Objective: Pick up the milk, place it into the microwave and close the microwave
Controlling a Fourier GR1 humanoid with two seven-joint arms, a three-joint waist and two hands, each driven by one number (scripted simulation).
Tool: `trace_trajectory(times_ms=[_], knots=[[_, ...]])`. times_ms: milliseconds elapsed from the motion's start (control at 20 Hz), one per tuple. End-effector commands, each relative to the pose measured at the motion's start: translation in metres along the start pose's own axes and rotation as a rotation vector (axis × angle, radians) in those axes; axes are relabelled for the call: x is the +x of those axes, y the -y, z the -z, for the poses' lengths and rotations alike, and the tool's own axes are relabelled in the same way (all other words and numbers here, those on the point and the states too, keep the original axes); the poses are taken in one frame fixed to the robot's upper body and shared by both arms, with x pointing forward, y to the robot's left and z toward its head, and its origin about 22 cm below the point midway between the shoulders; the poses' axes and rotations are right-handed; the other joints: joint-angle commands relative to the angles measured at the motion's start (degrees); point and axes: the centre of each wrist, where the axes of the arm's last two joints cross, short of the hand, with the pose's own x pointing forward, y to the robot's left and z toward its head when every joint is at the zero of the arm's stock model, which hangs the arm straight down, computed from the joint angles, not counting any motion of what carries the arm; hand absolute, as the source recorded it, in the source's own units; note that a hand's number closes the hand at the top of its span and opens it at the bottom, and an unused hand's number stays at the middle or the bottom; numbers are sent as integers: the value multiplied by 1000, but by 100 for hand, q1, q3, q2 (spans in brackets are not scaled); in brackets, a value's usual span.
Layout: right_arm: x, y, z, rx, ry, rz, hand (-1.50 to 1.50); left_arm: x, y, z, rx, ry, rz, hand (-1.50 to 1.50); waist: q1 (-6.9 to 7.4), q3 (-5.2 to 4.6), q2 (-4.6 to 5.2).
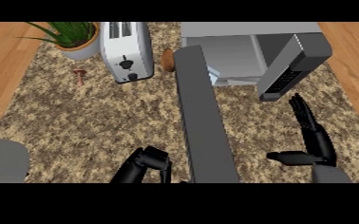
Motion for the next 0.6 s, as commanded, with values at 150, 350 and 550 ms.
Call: trace_trajectory(times_ms=[150,350,550], knots=[[21,34,-24,-20,20,-23,-150,-50,17,44,-254,-191,116,150,6,-3,84],[41,47,-30,-2,72,-18,-150,-79,29,62,-277,-213,92,150,-38,-11,95],[57,63,-37,0,112,36,-150,-92,39,78,-341,-175,98,150,-53,-9,107]])
